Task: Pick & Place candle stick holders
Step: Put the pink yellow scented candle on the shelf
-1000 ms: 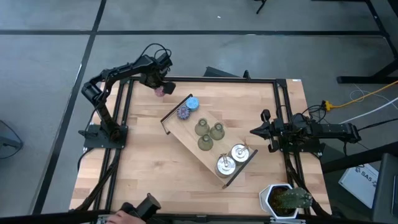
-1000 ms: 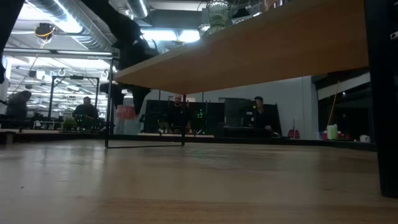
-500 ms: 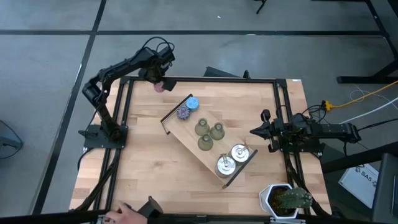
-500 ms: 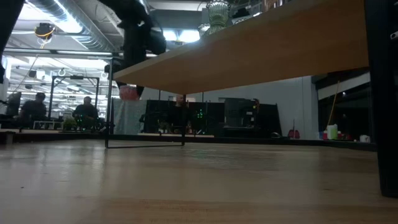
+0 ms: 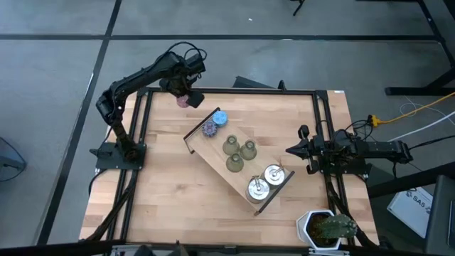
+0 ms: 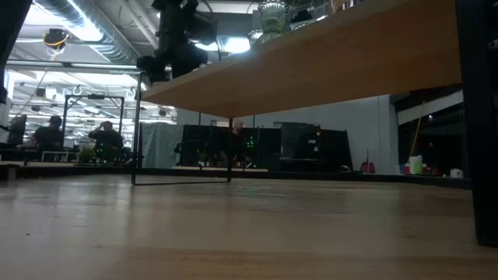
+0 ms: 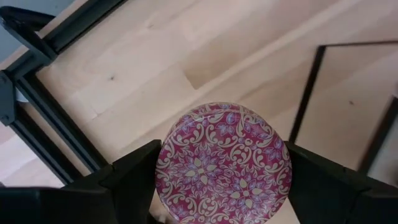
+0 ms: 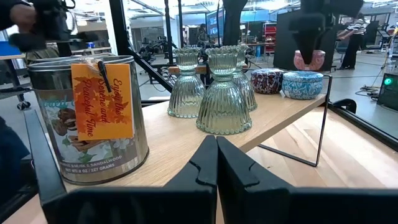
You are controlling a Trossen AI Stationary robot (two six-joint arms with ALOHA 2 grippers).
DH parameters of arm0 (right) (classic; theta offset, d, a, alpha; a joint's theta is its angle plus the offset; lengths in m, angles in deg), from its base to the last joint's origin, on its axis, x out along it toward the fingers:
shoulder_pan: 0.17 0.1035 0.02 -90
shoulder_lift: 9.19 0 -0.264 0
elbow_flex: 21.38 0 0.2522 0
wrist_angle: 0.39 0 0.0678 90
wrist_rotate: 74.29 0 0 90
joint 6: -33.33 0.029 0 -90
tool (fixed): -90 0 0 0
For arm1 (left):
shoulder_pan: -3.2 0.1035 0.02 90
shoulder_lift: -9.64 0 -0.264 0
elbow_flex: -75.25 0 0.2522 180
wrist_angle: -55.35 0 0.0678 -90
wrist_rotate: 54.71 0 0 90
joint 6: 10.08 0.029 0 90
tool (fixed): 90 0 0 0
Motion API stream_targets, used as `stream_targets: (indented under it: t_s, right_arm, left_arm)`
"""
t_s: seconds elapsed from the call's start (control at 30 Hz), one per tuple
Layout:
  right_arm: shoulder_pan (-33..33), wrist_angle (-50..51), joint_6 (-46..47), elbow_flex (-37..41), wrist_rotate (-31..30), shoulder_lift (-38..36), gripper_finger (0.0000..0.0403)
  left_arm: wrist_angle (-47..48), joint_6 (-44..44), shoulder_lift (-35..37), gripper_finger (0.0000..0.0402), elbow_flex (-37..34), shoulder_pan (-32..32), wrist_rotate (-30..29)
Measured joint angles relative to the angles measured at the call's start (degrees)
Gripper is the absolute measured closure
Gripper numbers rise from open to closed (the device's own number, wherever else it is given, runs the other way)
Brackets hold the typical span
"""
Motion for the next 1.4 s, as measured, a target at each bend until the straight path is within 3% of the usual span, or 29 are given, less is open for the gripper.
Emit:
stream_targets:
  t_s: [0.53, 1.13, 1.4]
  right_arm:
    - [-0.01, -0.02, 0.0, 0.0, -0.02, 0.0, 0.0402]
    - [-0.01, 0.0, 0.0, 0.0, -0.02, 0.0, 0.0402]
    - [-0.01, -0.02, 0.0, 0.0, -0.02, 0.0, 0.0402]
  left_arm:
    - [3.49, -2.55, 5.7, 0.0098, 3.21, -13.12, -1.29]
    - [2.06, 11.46, 12.26, 0.0098, 2.84, -27.83, 1.61]
    - [-2.21, 4.0, 12.15, 0.0098, -1.1, -34.23, 1.7]
